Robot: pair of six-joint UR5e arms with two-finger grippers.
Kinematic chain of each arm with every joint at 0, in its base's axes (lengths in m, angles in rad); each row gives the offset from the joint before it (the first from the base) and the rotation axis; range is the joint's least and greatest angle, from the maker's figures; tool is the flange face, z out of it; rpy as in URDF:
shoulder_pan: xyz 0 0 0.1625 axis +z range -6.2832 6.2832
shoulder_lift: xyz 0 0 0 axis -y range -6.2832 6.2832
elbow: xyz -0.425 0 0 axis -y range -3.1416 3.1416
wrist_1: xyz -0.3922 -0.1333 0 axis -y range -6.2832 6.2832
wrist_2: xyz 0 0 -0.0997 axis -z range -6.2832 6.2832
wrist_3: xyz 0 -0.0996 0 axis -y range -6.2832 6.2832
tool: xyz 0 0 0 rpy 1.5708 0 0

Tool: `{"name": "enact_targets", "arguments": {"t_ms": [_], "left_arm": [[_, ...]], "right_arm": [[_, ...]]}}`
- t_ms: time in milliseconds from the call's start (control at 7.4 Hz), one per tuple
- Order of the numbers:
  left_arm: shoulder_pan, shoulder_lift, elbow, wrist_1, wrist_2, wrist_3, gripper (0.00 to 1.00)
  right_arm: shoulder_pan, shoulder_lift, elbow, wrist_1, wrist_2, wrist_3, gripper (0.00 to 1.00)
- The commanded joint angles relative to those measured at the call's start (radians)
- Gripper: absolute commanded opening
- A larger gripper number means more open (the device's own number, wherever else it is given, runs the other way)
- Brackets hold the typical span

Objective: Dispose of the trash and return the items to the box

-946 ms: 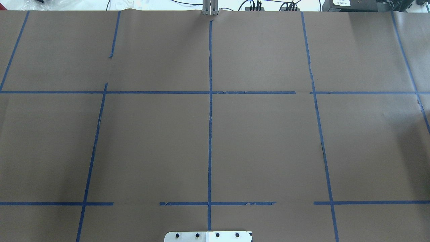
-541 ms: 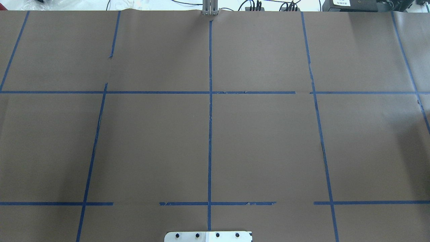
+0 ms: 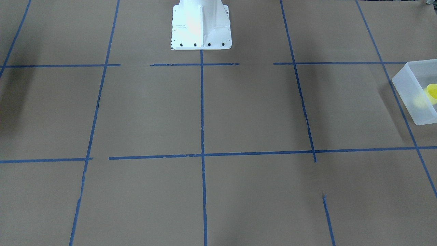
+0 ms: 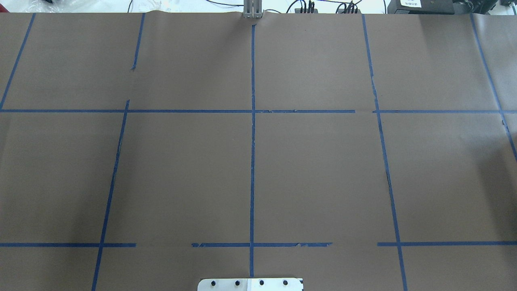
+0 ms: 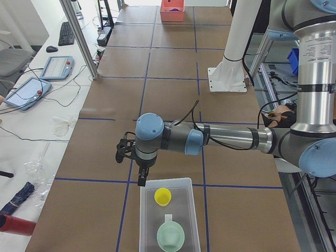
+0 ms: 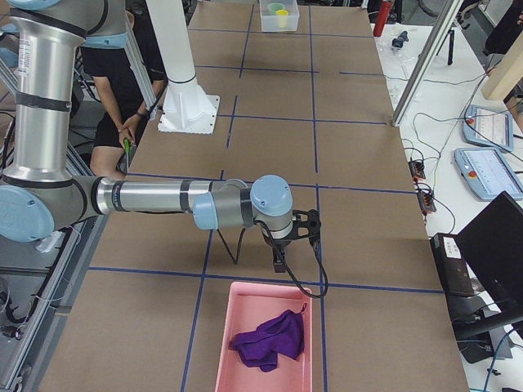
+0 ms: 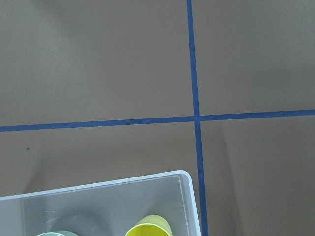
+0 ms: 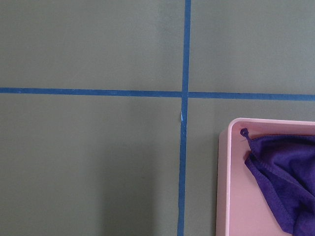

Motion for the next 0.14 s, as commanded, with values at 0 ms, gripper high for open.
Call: {"name": "enact_targets", "arguments": {"t_ms": [0], "left_arm": [[0.0, 0.0, 0.002, -0.001, 0.0, 0.0, 1.0]], "right_arm": [[0.0, 0.0, 0.0, 0.0, 0.001, 0.0, 1.0]]}}
